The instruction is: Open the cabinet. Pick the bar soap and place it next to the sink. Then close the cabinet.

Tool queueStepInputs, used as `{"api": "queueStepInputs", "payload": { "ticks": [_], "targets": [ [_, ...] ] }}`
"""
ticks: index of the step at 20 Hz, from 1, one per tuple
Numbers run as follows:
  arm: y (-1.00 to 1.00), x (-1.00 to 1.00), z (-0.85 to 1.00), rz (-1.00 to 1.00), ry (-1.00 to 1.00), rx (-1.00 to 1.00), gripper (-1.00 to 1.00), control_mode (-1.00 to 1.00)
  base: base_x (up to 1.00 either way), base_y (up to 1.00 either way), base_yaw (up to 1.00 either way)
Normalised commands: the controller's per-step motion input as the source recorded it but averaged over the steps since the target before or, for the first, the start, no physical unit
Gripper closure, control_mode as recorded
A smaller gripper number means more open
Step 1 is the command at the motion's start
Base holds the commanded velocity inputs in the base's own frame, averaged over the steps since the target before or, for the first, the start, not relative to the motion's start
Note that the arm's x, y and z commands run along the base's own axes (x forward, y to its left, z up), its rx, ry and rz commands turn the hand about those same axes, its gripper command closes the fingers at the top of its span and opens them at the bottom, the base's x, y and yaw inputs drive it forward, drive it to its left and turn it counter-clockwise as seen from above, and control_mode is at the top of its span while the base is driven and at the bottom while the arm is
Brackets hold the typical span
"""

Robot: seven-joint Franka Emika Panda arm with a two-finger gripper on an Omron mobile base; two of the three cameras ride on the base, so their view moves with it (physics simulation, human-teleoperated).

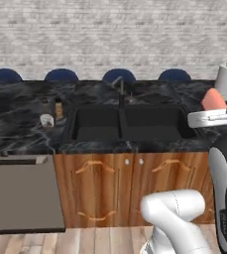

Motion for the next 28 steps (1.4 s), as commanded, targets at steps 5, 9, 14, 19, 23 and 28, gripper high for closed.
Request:
{"api": "queueStepInputs", "payload": {
  "ticks": [5, 9, 14, 19, 23, 28],
  "targets": [
    [0.0, 0.0, 0.0, 0.0, 0.0, 0.0, 1.0, 1.0, 0.66, -0.71, -0.58],
    [0.0, 0.0, 0.0, 0.0, 0.0, 0.0, 1.0, 1.0, 1.0, -0.36, -0.01],
    [0.0, 0.0, 0.0, 0.0, 0.0, 0.0, 1.0, 1.0, 0.98, -0.38, 0.0],
    [0.0, 0.0, 0.0, 0.0, 0.0, 0.0, 1.0, 1.0, 0.51, -0.31, -0.02],
    [0.0, 0.0, 0.0, 0.0, 0.0, 0.0, 1.0, 1.0, 0.02, -0.05, -0.04],
    [0.0, 0.0, 0.0, 0.0, 0.0, 0.0, 1.0, 1.0, 0.0, 0.0, 0.0]
  ]
}}
